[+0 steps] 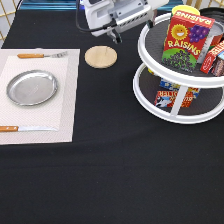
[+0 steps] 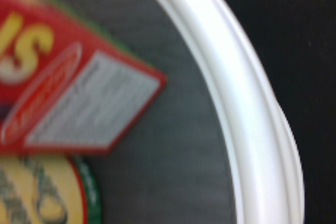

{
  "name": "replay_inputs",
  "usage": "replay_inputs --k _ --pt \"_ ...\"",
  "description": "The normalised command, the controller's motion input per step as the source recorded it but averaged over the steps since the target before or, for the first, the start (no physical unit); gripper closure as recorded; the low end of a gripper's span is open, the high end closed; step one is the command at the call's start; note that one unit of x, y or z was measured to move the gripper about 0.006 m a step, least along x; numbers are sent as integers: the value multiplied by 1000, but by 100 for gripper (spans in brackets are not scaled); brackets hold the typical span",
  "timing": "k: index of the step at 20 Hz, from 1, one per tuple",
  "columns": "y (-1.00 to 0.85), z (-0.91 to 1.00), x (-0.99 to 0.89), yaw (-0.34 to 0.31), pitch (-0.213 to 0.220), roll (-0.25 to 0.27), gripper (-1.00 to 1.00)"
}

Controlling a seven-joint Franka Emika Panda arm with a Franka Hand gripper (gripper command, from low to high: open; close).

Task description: Pick up the bowl from the lazy Susan and put bowl on the plate

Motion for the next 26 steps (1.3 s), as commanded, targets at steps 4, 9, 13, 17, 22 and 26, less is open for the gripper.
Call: replay_inputs --k 4,9,13,17,22,26 --pt "226 -293 -731 -73 -31 -103 -100" --pt "535 -26 -594 -80 -31 -86 -100" --pt "639 81 -385 -103 -15 -81 -100" --pt "186 -164 -175 -72 -36 -28 -100" --pt "-229 -345 75 -15 -25 11 -100" --pt "-112 -402 11 -1 -108 0 -100"
